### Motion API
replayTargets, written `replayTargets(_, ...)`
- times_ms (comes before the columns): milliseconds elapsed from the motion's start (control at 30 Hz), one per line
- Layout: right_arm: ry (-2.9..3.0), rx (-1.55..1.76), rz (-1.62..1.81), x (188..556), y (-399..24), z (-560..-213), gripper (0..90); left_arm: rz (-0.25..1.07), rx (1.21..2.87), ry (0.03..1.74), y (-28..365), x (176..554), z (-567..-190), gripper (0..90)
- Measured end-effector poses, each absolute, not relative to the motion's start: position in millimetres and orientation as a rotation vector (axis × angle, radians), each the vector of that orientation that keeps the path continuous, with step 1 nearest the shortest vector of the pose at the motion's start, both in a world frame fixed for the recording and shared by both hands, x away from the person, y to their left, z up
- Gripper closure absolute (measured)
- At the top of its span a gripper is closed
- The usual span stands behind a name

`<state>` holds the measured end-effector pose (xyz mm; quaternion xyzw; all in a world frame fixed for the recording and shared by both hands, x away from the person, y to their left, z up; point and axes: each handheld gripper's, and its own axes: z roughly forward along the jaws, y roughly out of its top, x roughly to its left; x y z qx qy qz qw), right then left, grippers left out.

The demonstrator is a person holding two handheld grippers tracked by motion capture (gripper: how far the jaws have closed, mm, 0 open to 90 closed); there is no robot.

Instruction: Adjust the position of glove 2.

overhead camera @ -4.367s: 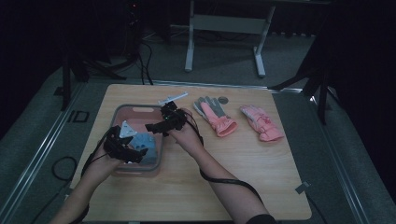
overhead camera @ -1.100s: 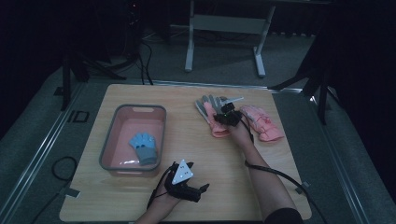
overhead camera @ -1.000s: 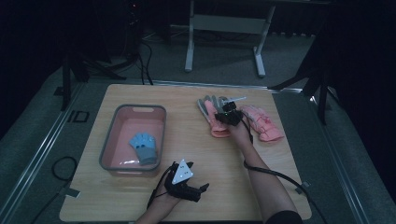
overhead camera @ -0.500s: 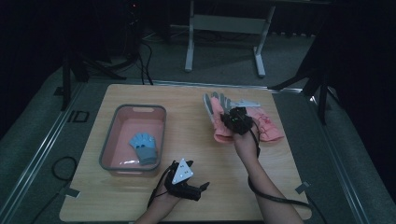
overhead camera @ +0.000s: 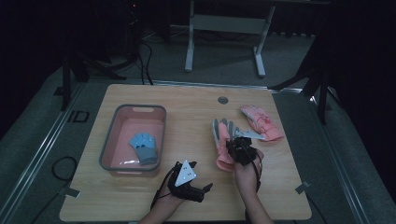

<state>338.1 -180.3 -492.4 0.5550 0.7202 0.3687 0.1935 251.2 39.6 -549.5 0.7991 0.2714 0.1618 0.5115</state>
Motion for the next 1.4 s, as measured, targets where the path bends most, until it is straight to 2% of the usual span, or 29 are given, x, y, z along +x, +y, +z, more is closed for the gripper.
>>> replayTargets(267, 2.044, 1.636, 1.057, 341.9, -172.7, -522.9, 84.5, 0.394, 1.916, 0.660, 42.6, 252.1, -552.6, 6.1)
replayTargets(500, 2.037, 1.638, 1.063, 339.9, -167.5, -532.0, 80.9, 0.397, 1.926, 0.655, 42.0, 251.0, -553.4, 6.1)
replayTargets(533, 2.043, 1.649, 1.069, 341.0, -169.1, -531.8, 77.1, 0.397, 1.927, 0.654, 41.9, 250.9, -553.4, 6.1)
replayTargets(567, 2.043, 1.649, 1.069, 341.0, -169.1, -531.8, 77.1, 0.399, 1.928, 0.653, 41.9, 250.8, -553.2, 6.1)
replayTargets(600, 2.047, 1.630, 1.068, 341.0, -169.4, -529.2, 70.4, 0.400, 1.926, 0.652, 42.0, 250.8, -553.1, 6.1)
replayTargets(633, 2.047, 1.630, 1.068, 341.0, -169.4, -529.2, 70.4, 0.401, 1.927, 0.653, 42.2, 250.9, -553.0, 6.1)
replayTargets(767, 2.037, 1.585, 1.094, 338.9, -173.6, -519.1, 60.6, 0.400, 1.926, 0.657, 43.9, 250.9, -553.4, 6.1)
replayTargets(900, 2.027, 1.540, 1.124, 335.6, -180.4, -507.1, 58.3, 0.402, 1.925, 0.659, 45.0, 251.0, -553.3, 6.1)
replayTargets(967, 2.057, 1.470, 1.111, 335.3, -186.3, -496.5, 50.7, 0.402, 1.924, 0.660, 45.5, 251.0, -552.9, 6.1)
replayTargets(1233, 2.092, 1.330, 1.185, 340.9, -220.9, -470.5, 52.7, 0.400, 1.915, 0.658, 48.5, 250.1, -552.4, 6.1)
replayTargets(1400, 2.122, 1.248, 1.177, 356.9, -257.1, -458.7, 56.0, 0.395, 1.908, 0.658, 49.1, 250.0, -552.9, 6.1)
